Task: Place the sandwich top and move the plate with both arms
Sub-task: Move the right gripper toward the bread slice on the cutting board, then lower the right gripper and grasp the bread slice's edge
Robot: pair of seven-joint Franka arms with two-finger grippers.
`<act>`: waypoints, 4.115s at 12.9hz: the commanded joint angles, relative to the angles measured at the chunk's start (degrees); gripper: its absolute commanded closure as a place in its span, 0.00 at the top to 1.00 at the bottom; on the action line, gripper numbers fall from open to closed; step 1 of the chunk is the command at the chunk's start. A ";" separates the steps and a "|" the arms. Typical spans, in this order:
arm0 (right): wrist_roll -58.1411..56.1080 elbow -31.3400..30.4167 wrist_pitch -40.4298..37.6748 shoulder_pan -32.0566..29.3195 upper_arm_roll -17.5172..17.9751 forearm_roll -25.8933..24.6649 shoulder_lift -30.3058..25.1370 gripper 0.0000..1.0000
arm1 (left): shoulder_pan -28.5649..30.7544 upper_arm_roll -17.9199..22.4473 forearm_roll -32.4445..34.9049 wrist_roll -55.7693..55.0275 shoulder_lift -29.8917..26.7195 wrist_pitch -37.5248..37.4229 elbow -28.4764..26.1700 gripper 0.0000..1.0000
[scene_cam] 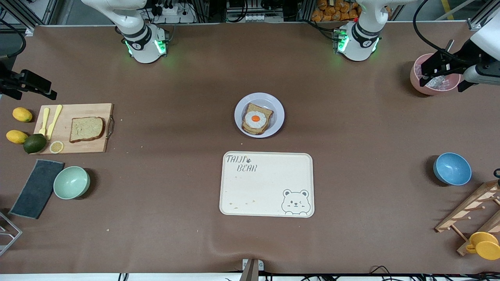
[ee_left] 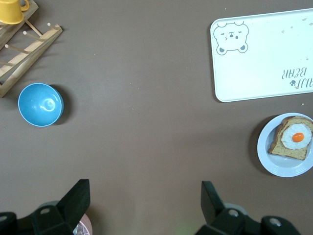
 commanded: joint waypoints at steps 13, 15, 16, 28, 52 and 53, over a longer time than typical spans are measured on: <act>-7.22 -9.14 5.44 -8.42 0.30 -0.23 3.33 1.00 | 1.56 0.18 -0.41 -1.09 0.08 -0.66 -0.18 1.00; -10.79 -12.65 8.87 -11.05 0.21 -0.23 3.76 1.00 | 1.47 0.09 -1.54 -1.18 -0.01 -0.66 -0.09 1.00; -13.78 -14.59 10.54 -12.98 0.30 -0.14 4.38 1.00 | 1.47 0.09 -3.12 -1.35 0.07 -0.40 -0.09 1.00; -36.74 -29.11 31.73 -27.85 0.30 3.64 15.62 0.94 | 1.47 0.09 -3.49 -1.36 0.16 -0.40 -0.35 1.00; -57.57 -28.84 38.77 -34.71 0.30 10.39 29.43 0.00 | 0.95 -0.35 -3.49 -1.36 1.39 -0.22 -0.79 1.00; -57.75 -28.84 38.33 -34.28 0.30 10.49 29.34 0.00 | 0.86 -0.44 -3.49 -1.44 1.39 -0.22 -0.79 1.00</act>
